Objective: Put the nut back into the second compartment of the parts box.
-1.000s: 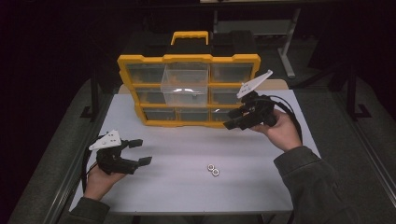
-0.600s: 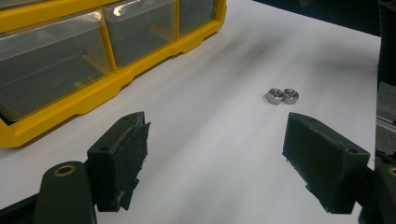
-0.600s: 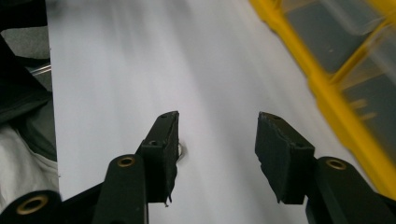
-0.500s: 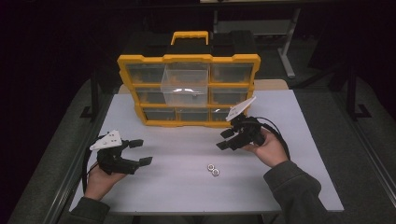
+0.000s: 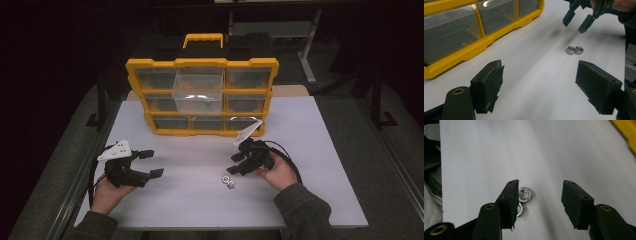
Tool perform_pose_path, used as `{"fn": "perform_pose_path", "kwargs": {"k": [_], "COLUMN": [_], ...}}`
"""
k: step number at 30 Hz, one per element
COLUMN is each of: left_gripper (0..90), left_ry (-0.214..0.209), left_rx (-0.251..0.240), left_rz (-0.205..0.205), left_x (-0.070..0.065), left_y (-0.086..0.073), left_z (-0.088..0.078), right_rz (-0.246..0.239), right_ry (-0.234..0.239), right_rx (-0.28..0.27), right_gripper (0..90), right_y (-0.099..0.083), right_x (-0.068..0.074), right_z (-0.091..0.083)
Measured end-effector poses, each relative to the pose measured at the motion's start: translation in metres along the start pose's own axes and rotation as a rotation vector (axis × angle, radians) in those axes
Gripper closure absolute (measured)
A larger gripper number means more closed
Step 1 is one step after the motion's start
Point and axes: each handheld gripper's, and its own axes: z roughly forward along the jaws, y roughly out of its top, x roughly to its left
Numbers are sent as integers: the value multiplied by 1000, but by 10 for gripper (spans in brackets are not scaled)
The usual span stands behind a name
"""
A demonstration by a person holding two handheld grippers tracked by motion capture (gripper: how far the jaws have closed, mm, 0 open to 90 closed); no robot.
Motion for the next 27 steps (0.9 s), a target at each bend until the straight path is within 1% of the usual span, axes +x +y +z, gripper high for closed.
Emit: {"fn": "perform_pose_path", "kwargs": {"k": [2,3,5,6,13,14,17,18,20,22,27], "left_gripper": [215,215,215,215,216,216,216,216,216,216,215], "left_ry": [1,1,1,1,2,2,2,3,2,1,3], "left_rx": [-3,-3,-7,-7,-6,-6,-10,-10,-8,-7,-9], "left_rz": [-1,-2,-4,-4,-1,-1,-3,-3,-4,-4,-3], "left_x": [0,-1,0,0,-1,-1,0,0,0,0,0], "left_y": [0,0,0,0,0,0,0,0,0,0,0], "left_z": [0,-1,-1,-1,-1,-1,-1,-1,-1,-1,-1], "right_rz": [3,-15,-24,-26,-35,-34,-33,-45,-46,-36,-33], "right_ry": [16,9,11,19,31,35,25,20,24,25,5], "right_rx": [4,7,21,21,37,39,55,56,60,61,59], "right_gripper": [468,468,472,479,527,534,573,577,590,605,627], "right_y": [-1,-2,-3,-3,-5,-6,-6,-6,-6,-6,-6], "right_x": [2,2,4,4,7,7,8,8,7,6,3], "right_z": [7,11,18,21,35,36,40,42,43,44,45]}}
